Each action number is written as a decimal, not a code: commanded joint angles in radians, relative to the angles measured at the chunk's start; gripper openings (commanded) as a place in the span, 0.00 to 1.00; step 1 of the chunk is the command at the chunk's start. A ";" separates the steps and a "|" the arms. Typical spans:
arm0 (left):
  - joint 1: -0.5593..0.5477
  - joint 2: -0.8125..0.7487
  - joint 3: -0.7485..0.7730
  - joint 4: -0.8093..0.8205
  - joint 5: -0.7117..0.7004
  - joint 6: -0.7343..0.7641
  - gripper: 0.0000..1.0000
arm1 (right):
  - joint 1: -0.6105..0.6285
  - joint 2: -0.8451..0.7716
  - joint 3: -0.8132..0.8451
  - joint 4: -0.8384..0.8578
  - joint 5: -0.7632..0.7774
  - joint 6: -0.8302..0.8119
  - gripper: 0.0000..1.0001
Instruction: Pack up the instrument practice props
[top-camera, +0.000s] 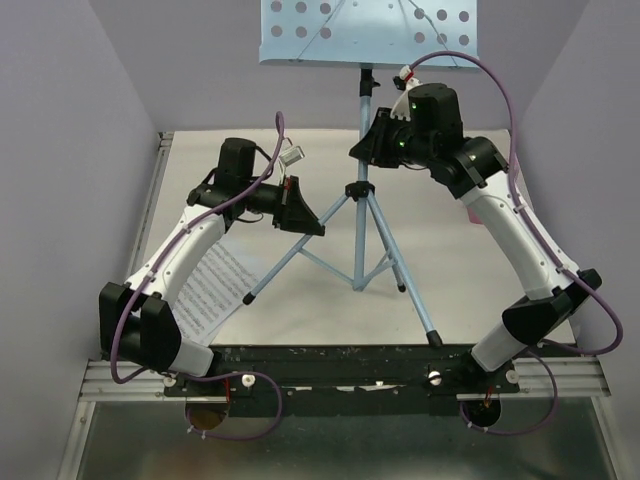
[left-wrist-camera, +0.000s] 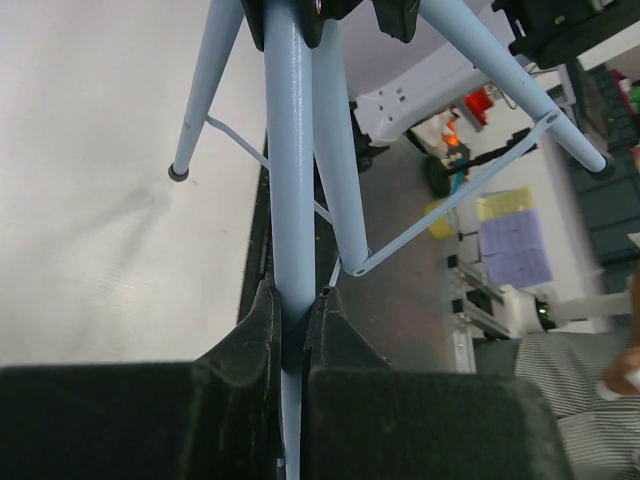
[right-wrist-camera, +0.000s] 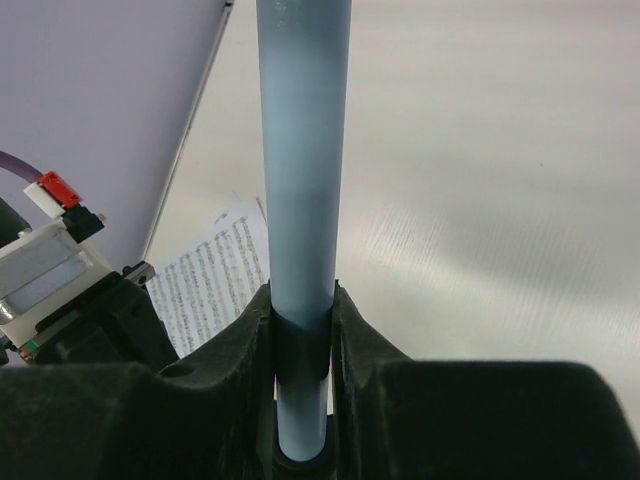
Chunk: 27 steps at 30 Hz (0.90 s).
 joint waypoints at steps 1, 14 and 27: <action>-0.003 -0.038 -0.052 0.301 0.197 -0.179 0.00 | 0.030 -0.031 -0.052 0.072 0.013 0.012 0.00; -0.015 -0.049 -0.173 0.162 0.014 0.016 0.00 | 0.029 0.039 -0.244 0.138 -0.061 0.007 0.00; -0.085 0.124 -0.228 -0.044 -0.106 0.319 0.00 | 0.025 0.210 -0.405 0.230 -0.036 0.061 0.00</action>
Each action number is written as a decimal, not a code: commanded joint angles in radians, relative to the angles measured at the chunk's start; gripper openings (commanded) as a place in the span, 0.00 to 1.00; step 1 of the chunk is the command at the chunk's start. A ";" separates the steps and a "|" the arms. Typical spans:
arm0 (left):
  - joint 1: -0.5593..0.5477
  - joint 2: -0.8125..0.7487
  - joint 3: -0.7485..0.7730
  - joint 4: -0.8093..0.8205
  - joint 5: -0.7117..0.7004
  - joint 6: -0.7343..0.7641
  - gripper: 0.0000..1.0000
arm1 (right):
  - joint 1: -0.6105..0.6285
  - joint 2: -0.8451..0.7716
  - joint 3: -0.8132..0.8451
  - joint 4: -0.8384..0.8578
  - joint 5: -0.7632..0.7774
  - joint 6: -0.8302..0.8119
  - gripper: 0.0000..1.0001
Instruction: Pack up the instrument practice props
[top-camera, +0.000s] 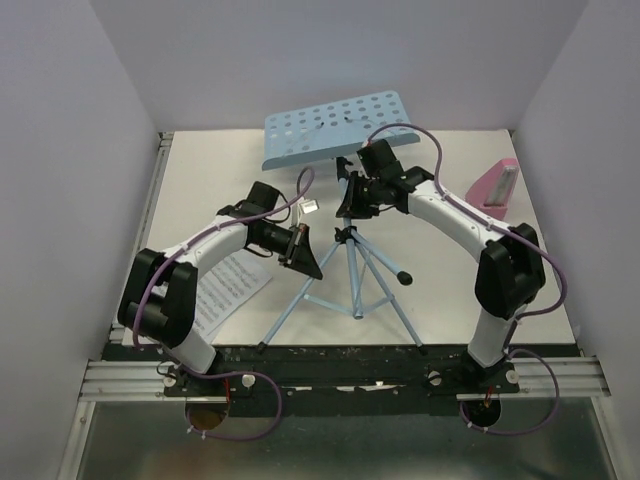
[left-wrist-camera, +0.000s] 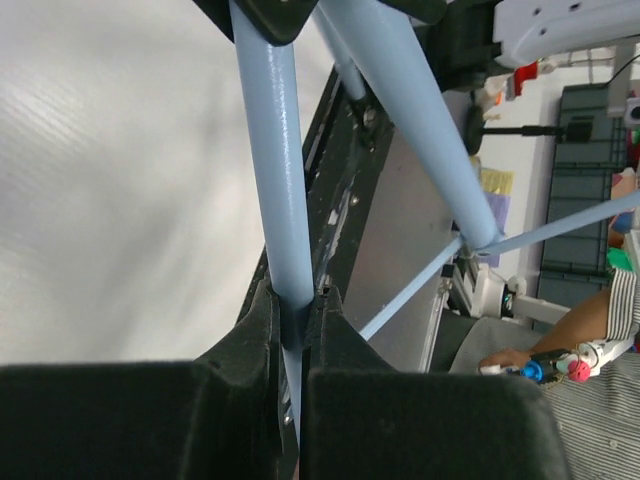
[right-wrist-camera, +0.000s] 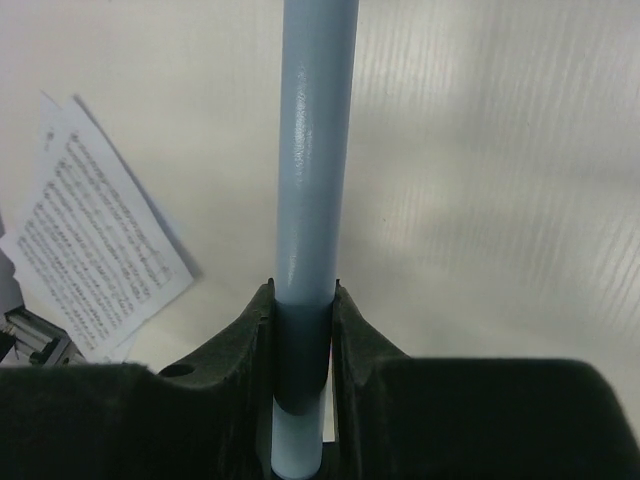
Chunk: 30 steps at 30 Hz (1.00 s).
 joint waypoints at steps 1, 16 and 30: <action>-0.036 0.011 0.027 0.049 0.009 0.259 0.00 | 0.014 0.025 -0.034 0.086 -0.002 -0.080 0.00; -0.037 0.214 0.090 0.084 -0.104 0.250 0.00 | -0.001 0.180 -0.095 0.249 0.031 -0.197 0.00; -0.036 0.377 0.265 -0.002 -0.077 0.359 0.00 | -0.062 0.124 -0.134 0.335 -0.013 -0.383 0.39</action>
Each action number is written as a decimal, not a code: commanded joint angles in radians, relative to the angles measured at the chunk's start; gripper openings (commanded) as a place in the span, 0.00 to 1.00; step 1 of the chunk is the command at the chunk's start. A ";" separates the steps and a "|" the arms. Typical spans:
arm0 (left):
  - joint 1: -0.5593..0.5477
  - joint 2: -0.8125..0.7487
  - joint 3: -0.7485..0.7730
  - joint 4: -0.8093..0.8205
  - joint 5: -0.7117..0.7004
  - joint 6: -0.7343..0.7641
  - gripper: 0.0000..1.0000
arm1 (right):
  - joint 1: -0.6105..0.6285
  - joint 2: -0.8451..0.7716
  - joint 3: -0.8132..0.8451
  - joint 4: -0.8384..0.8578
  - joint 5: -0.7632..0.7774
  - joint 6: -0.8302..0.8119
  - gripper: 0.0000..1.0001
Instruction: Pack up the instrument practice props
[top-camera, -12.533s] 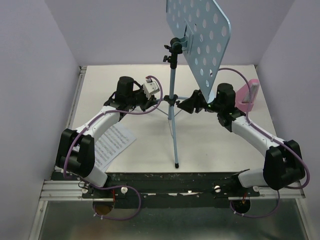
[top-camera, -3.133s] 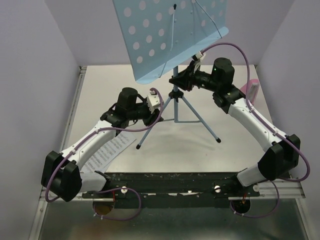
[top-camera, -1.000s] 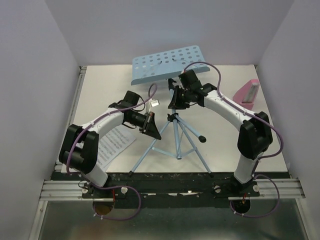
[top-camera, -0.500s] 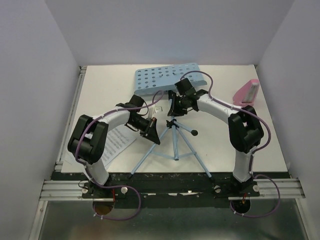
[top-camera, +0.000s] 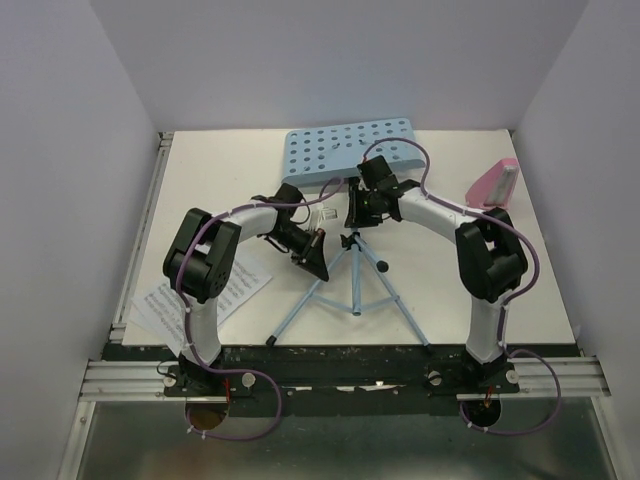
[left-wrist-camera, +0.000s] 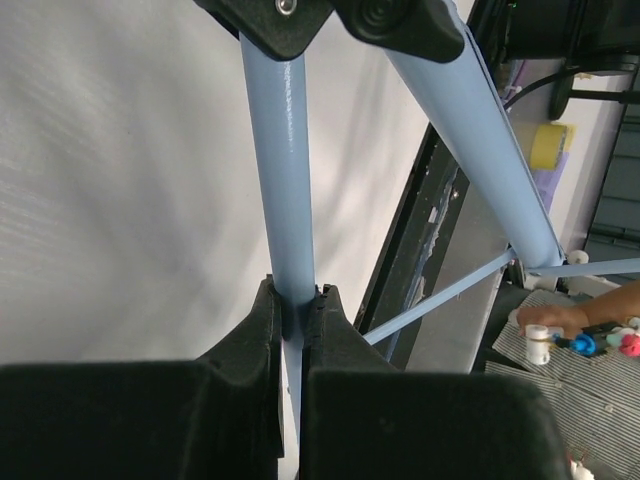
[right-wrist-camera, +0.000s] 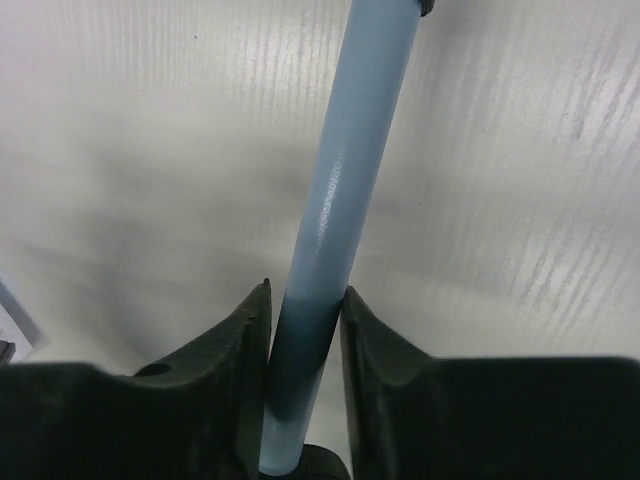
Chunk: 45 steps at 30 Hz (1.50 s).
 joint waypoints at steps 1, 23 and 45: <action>0.033 -0.032 0.054 0.117 0.059 0.126 0.00 | -0.030 -0.074 -0.006 0.160 -0.115 -0.261 0.45; 0.053 -0.030 0.029 0.083 0.035 0.198 0.00 | -0.115 -0.548 -0.253 0.023 -0.735 -0.358 0.81; 0.019 -0.052 -0.001 0.071 0.069 0.181 0.00 | -0.164 -0.679 -0.239 -0.268 -0.670 -1.078 0.88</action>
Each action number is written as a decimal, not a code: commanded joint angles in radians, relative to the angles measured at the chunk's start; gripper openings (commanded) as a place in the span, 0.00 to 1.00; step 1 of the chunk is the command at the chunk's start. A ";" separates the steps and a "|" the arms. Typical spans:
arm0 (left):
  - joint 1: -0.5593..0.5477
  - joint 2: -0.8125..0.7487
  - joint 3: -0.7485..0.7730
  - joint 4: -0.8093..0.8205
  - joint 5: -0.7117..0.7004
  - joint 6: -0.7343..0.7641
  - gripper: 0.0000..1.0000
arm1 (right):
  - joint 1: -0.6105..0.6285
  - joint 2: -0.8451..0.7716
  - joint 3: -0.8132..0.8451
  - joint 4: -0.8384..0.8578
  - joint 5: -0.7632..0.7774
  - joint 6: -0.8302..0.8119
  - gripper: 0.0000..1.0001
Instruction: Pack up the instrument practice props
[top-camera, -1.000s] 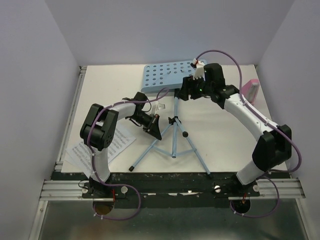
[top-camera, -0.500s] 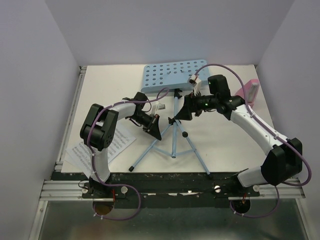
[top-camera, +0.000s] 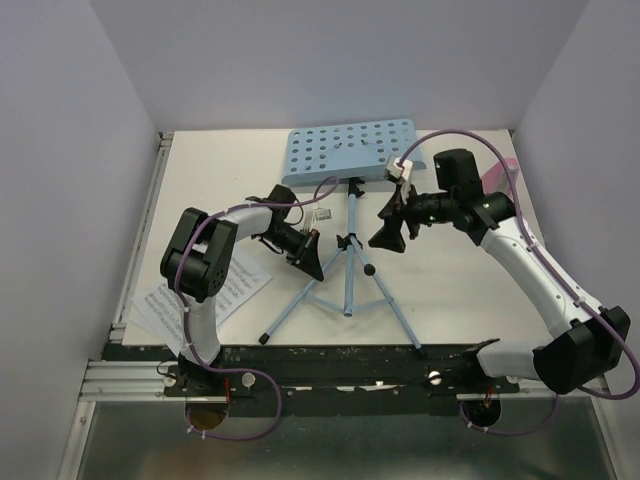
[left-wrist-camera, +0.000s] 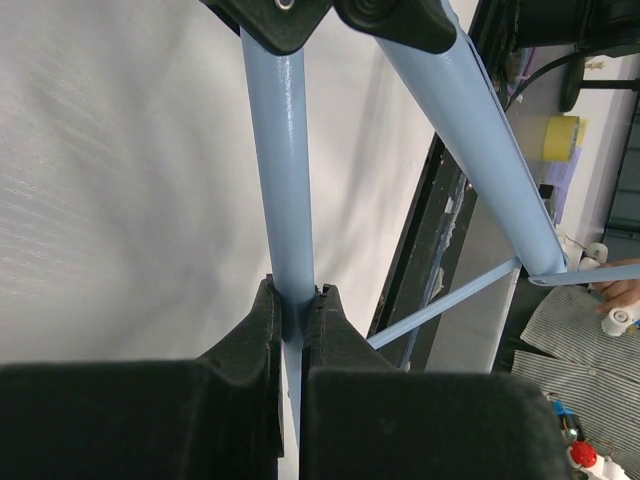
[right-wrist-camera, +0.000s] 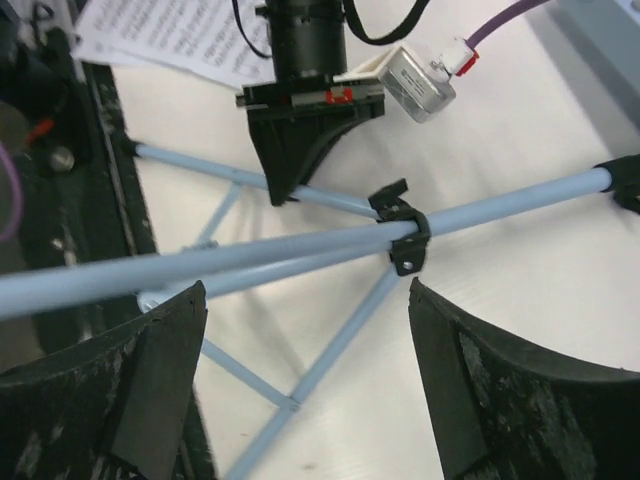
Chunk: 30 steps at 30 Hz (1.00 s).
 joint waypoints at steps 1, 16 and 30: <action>-0.013 -0.051 0.028 0.057 0.045 0.098 0.00 | -0.038 -0.051 -0.092 -0.050 -0.015 -0.362 0.87; -0.022 -0.031 0.033 0.043 0.084 0.078 0.00 | 0.160 -0.281 -0.250 0.236 -0.165 -0.574 0.71; -0.046 0.027 0.017 0.329 0.217 -0.262 0.00 | 0.290 -0.284 -0.371 0.189 -0.155 -0.818 0.00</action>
